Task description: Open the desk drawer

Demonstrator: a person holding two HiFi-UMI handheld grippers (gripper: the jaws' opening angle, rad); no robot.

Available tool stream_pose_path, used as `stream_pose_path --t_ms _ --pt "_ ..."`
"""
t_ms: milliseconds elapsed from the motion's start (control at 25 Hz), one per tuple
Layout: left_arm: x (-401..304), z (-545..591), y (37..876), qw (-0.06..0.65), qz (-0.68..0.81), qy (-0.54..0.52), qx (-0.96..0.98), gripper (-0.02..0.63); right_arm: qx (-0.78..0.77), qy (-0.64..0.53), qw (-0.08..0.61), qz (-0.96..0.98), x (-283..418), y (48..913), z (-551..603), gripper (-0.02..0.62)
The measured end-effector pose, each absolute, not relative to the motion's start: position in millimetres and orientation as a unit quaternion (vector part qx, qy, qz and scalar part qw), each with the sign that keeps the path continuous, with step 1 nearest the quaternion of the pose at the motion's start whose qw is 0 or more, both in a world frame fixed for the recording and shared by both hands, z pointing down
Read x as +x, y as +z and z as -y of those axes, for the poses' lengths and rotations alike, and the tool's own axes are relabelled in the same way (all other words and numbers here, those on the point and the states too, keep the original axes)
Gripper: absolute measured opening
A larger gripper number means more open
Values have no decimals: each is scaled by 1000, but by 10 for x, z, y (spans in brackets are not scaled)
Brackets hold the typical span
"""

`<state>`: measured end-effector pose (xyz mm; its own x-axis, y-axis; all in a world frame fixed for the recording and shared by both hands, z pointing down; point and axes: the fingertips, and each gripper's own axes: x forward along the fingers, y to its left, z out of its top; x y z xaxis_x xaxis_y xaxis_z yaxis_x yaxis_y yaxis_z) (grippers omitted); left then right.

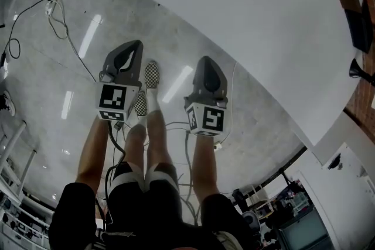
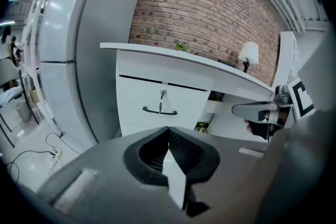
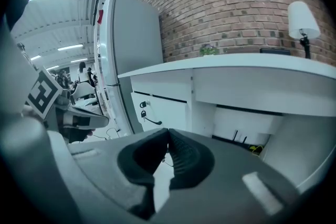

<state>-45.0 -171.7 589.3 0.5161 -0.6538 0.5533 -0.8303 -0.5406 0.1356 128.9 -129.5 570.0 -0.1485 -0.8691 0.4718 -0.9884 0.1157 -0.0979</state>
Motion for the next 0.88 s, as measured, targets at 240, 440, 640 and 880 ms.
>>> stream_pose_path --t_ms 240,440,640,880 --pt "-380 1896 6090 253 432 180 847 11 635 203 160 728 1255 5797 1288 5" --pt "-247 2086 6229 348 419 118 830 11 628 205 166 732 1244 5819 1311 5" --pt "-72 2232 6382 418 394 71 815 85 622 205 176 735 1217 5849 1340 5" --pt "20 2462 6596 541 385 -43 746 208 619 207 188 734 1242 5891 1364 5"
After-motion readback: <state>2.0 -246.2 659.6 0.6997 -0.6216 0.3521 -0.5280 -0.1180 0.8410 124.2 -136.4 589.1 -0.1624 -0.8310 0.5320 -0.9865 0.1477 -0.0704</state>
